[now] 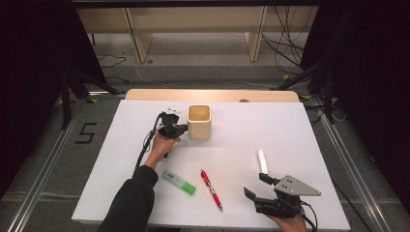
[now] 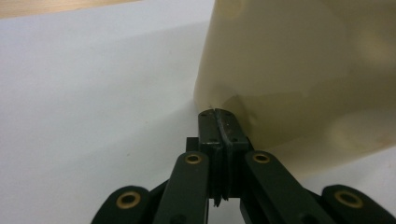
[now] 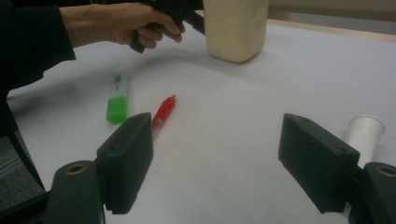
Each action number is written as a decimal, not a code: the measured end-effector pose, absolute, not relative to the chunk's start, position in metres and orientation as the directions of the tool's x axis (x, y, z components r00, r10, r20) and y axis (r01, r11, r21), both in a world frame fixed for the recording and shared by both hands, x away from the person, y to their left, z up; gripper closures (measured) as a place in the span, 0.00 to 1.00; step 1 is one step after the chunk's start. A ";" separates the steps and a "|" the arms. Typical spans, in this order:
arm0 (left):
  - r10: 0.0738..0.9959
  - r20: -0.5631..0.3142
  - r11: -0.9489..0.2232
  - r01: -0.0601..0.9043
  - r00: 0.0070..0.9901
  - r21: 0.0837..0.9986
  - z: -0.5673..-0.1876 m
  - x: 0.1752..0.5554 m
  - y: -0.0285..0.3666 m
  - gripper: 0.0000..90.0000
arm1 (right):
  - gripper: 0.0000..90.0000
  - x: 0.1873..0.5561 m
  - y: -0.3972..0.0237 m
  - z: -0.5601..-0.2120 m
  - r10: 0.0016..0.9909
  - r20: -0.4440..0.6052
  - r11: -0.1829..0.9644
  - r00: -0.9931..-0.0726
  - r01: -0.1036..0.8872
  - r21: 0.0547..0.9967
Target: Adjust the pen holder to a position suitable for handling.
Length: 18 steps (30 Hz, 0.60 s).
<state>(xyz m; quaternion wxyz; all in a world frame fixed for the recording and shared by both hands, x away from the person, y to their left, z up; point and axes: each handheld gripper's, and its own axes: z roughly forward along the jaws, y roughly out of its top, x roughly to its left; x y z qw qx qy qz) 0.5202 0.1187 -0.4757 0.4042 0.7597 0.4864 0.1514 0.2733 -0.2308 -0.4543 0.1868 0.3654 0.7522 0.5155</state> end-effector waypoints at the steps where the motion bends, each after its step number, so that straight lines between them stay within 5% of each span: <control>1: 0.860 -0.165 -0.199 0.615 0.482 0.763 -0.476 0.521 0.117 0.99 | 0.30 0.273 -0.231 -0.454 0.743 0.098 0.198 -0.662 0.358 0.913; 18: 0.842 -0.171 -0.211 0.603 0.512 0.769 -0.478 0.519 0.105 0.99 | 0.30 0.273 -0.230 -0.454 0.743 0.092 0.202 -0.663 0.352 0.914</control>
